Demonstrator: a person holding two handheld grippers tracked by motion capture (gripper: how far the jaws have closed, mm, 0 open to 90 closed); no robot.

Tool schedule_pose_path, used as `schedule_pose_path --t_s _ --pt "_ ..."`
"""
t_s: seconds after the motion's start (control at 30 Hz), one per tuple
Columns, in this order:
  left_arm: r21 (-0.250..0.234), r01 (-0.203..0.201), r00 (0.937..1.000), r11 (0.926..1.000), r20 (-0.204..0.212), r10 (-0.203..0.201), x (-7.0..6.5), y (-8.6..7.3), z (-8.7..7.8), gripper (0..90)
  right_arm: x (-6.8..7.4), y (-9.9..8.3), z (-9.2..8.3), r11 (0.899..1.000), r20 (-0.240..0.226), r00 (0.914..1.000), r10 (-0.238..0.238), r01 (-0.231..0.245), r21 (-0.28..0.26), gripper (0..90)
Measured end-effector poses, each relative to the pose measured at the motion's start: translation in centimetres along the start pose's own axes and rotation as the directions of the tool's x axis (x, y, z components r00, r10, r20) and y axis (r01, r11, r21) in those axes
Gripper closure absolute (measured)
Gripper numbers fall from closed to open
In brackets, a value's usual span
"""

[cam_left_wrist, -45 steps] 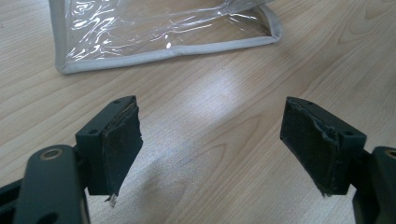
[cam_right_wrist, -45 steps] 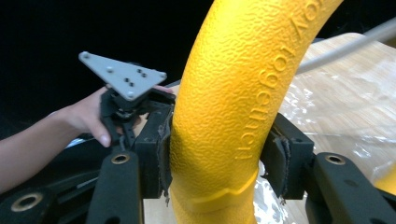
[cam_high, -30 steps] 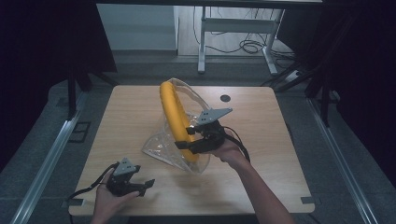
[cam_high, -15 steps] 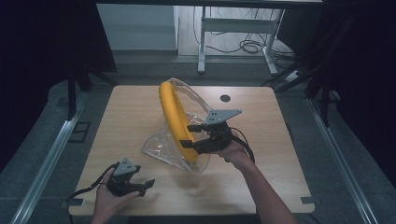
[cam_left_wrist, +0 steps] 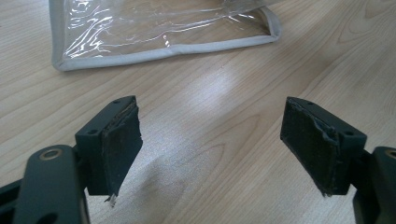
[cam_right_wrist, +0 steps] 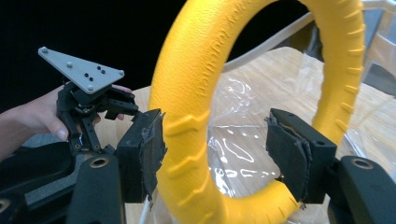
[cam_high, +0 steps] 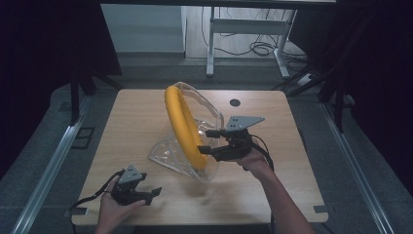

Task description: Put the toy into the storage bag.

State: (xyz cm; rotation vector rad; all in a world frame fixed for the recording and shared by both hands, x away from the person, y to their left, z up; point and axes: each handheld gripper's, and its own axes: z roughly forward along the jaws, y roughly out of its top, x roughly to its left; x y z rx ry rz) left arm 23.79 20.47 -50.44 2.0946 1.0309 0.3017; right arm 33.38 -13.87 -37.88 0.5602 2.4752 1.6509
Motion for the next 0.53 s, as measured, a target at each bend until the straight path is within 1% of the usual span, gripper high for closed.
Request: schedule_pose_path --t_s 0.07,0.2,0.53 --pt "0.000 0.000 1.0000 1.0000 0.000 0.000 0.0 0.0 0.0 20.2 -0.3 -0.3 -0.5 1.000 0.012 0.9999 0.005 -0.005 -0.002 37.4" --pt "0.003 -0.001 1.0000 1.0000 0.001 0.001 0.0 0.0 0.1 20.2 -0.6 -0.8 -1.0 1.000 0.028 0.9995 0.015 -0.015 -0.001 37.5" --pt "0.003 -0.001 1.0000 1.0000 -0.001 0.001 0.0 0.0 0.1 20.1 -0.8 -1.2 -1.2 1.000 0.032 0.9993 0.020 -0.020 -0.003 37.3"
